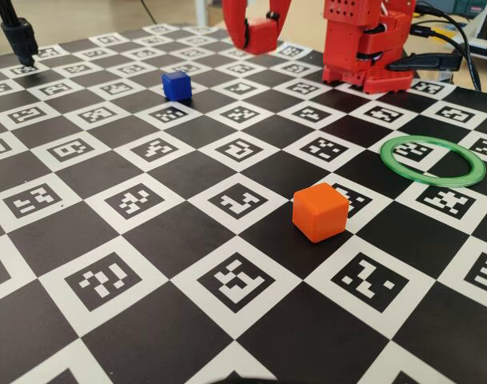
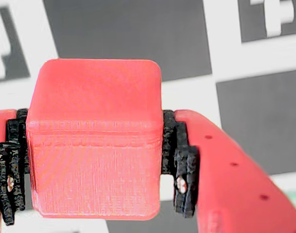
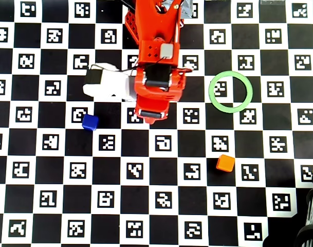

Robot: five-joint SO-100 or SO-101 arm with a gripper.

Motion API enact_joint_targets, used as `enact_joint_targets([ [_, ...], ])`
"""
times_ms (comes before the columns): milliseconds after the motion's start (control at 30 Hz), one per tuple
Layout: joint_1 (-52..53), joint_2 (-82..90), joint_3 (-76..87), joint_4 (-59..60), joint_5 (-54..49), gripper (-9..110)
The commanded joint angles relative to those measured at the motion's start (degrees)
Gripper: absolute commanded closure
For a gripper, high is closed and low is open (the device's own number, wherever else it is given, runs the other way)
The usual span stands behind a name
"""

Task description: Grab the red cube then put it in the green circle then put the blue cube on top and finally the orange cube on top

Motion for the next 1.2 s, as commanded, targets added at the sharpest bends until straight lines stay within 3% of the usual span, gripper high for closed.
enact_joint_targets([
  [0, -4.9, 4.7, -7.7, 3.7, 8.3, 98],
  [333, -20.8, 8.7, -7.9, 4.7, 22.3, 100],
  [600, -32.2, 2.2, -8.3, 1.6, 30.4, 100],
  [1167, -45.4, -7.4, -7.4, -10.5, 35.2, 101],
])
